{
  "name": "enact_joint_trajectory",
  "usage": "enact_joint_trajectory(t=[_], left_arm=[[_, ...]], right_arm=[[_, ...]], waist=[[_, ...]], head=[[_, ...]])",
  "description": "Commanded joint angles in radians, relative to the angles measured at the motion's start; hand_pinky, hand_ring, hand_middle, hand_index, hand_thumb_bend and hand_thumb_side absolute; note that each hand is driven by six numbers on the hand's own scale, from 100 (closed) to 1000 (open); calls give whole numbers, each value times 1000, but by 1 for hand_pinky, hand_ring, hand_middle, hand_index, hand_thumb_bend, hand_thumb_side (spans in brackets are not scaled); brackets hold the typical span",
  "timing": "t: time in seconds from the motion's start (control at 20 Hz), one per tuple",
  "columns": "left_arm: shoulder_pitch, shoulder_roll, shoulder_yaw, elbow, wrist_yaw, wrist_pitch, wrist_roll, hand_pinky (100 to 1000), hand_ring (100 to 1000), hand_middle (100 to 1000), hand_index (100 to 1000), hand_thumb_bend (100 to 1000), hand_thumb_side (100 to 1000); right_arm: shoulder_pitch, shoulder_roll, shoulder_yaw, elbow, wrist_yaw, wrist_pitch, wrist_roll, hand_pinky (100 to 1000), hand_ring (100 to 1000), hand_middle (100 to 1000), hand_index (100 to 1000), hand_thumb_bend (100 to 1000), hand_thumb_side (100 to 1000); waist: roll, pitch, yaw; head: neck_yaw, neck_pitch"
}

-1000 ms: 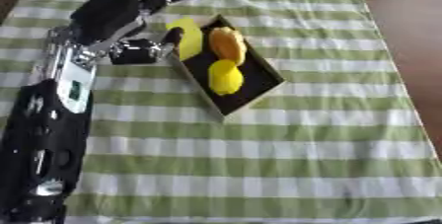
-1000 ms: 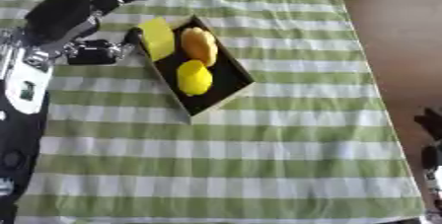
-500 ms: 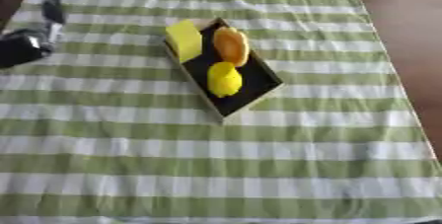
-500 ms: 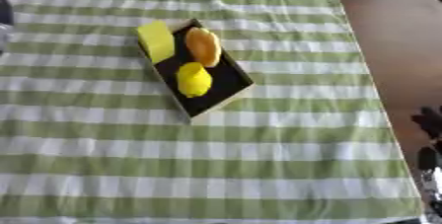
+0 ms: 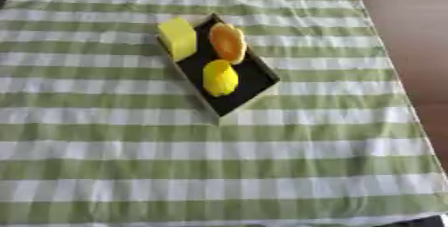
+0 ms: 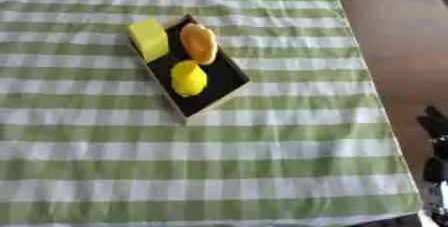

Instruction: Pick up objects on the table and place them in the box.

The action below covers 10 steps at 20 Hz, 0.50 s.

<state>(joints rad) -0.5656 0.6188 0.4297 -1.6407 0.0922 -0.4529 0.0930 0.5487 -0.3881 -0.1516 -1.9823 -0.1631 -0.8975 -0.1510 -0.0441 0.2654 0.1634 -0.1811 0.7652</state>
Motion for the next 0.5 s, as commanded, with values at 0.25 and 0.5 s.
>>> enact_joint_trajectory(t=[0.25,0.5], left_arm=[[115,134,105,32,129,-109,81,764,776,694,870,100,566],[179,136,142,68,219,-159,60,756,770,684,869,100,565]], right_arm=[[-42,52,54,-18,132,-10,-21,1000,1000,787,985,100,470],[-75,101,130,-18,277,-10,-75,1000,1000,787,977,100,470]], waist=[[16,15,3],[23,35,12]], head=[[18,-28],[28,-56]])
